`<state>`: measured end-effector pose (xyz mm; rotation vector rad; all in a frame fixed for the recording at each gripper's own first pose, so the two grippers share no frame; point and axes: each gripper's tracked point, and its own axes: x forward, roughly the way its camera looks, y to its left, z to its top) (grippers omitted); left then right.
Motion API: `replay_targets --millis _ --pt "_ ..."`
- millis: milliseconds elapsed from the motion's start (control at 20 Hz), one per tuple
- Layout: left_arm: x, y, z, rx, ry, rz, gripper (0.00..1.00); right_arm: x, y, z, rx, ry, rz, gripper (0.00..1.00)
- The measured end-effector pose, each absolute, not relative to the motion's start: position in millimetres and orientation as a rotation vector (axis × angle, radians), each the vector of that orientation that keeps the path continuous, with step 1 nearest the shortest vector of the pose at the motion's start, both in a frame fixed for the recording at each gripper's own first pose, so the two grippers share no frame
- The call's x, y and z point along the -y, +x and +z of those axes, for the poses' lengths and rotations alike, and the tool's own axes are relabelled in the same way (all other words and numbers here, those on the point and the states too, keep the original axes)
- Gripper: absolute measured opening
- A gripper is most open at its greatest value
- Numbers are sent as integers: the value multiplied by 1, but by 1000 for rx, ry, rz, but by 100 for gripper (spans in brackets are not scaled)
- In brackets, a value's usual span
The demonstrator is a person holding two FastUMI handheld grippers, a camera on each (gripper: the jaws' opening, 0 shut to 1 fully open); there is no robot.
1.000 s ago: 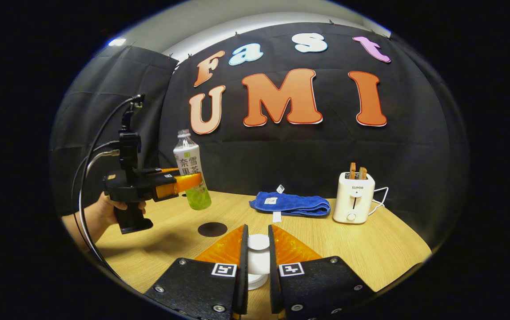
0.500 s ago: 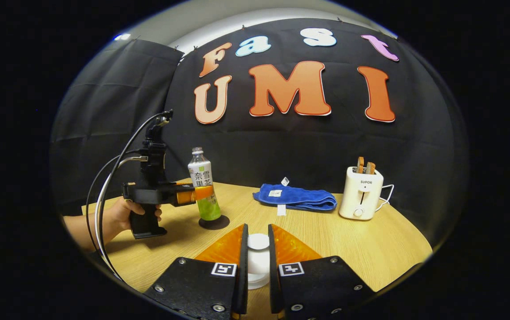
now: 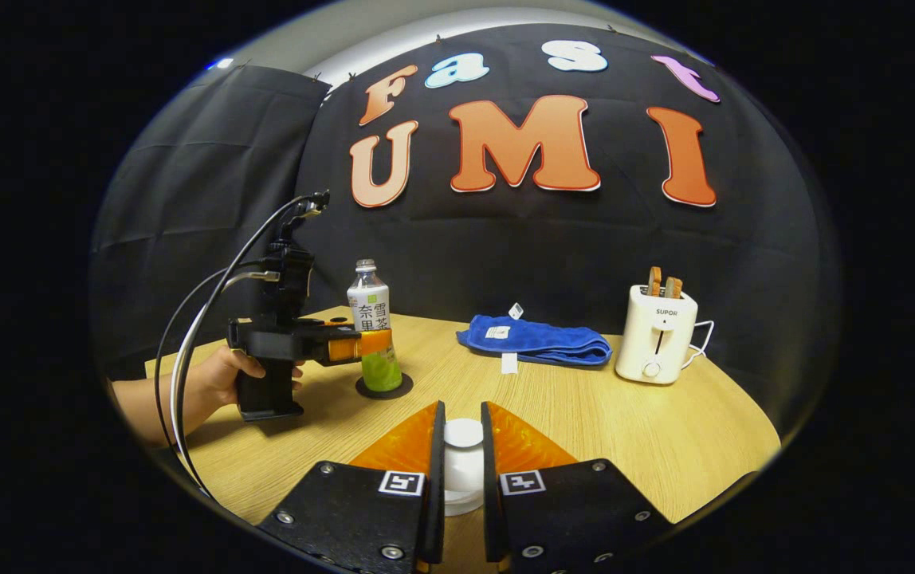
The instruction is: Open the teacup lid with one hand, grasp the water bottle and pour water into the teacup with the other hand; after pouring, place the water bottle on the coaster and then close the teacup lid.
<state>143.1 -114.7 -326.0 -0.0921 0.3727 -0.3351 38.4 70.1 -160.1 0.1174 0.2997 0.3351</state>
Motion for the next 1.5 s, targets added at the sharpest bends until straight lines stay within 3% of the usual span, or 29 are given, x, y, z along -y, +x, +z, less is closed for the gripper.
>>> replay_targets --millis 150,250,1100,1500 --pt "117 137 -325 -364 -63 -339 96 -73 37 -164 -306 120 346 20" --pt "117 129 -320 -345 -29 -344 99 -74 38 -171 -313 113 338 20" --pt "89 63 -274 -258 -36 -311 96 -93 41 -204 -308 98 334 20" --pt "87 41 -230 -192 -63 -317 97 -90 39 -180 -233 85 319 36"
